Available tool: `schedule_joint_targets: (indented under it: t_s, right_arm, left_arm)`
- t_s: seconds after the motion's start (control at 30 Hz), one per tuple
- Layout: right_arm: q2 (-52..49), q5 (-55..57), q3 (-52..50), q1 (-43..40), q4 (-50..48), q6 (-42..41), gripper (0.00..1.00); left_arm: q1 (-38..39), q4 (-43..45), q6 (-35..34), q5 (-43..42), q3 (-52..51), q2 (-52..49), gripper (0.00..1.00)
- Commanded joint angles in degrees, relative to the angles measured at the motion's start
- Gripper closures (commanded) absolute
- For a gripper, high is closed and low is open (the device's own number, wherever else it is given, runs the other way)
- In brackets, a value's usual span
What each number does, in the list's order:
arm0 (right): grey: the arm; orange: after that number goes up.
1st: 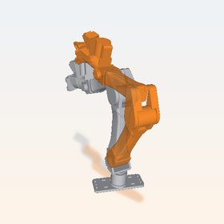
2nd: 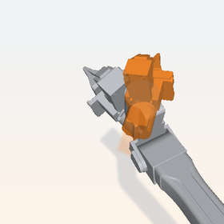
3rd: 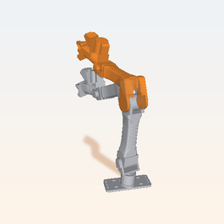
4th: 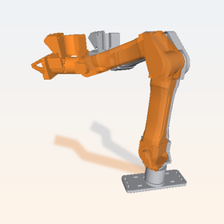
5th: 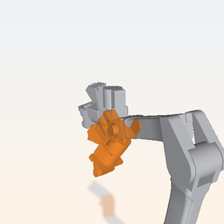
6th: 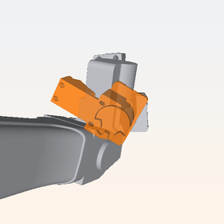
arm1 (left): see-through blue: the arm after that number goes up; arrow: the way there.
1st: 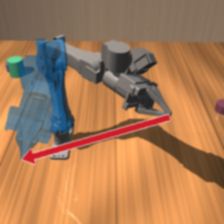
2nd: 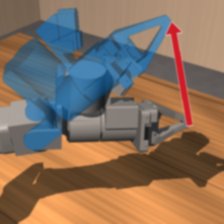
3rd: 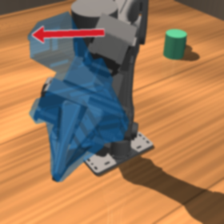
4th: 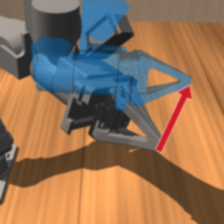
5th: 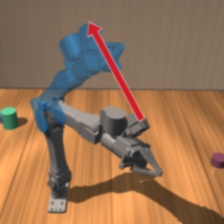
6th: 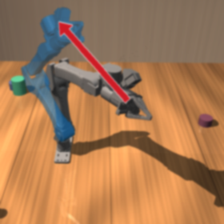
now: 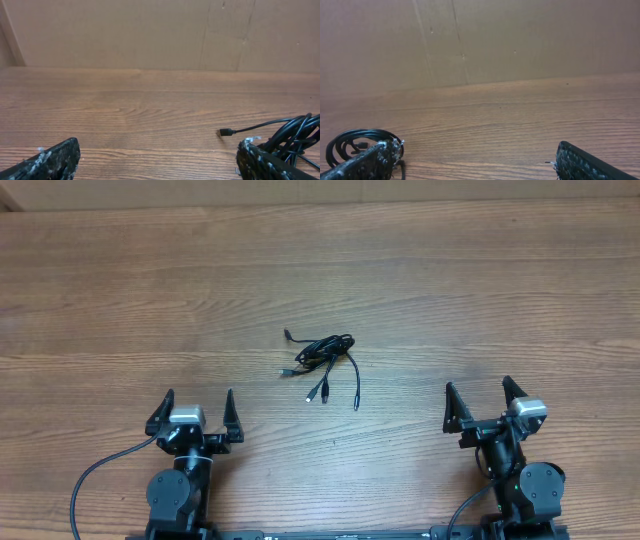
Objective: Untangle cables
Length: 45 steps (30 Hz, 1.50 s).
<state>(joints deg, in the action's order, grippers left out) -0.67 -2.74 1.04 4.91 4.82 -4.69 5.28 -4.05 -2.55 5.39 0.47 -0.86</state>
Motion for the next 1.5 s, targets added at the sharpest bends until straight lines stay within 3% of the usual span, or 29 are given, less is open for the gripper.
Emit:
schedule_joint_targets:
  t_s: [0.0,0.27,0.57,0.8,1.0,1.2,1.47]
  right_arm:
    - [0.50,0.11,-0.59,-0.04,-0.20,0.04,0.00]
    - [0.50,0.11,-0.59,-0.04,-0.20,0.07,0.00]
    - [0.50,-2.08,-0.52,-0.04,-0.66,0.07,0.00]
    - [0.50,-8.11,3.85,-0.04,-2.93,0.02,0.00]
    - [-0.26,-7.82,12.90,-0.04,3.02,0.07,0.00]
    - [-6.84,-7.89,21.57,-0.04,6.84,0.07,0.00]
    - [-24.48,-10.49,35.85,-0.04,14.97,0.09,0.00]
  left_arm:
    - [0.37,0.17,1.29,0.72,-0.17,0.61,0.00]
    - [0.37,0.20,1.29,0.59,-0.17,0.61,0.00]
    - [0.37,0.07,1.27,-5.03,0.90,0.61,0.00]
    - [0.37,-4.31,0.81,-7.19,10.54,0.57,0.01]
    - [0.37,-5.20,-2.82,-7.82,19.23,-0.83,0.00]
    - [0.37,-5.68,-4.37,-12.17,25.77,-6.38,0.00]
    - [0.37,-12.79,-4.33,-19.19,38.05,-20.39,0.01]
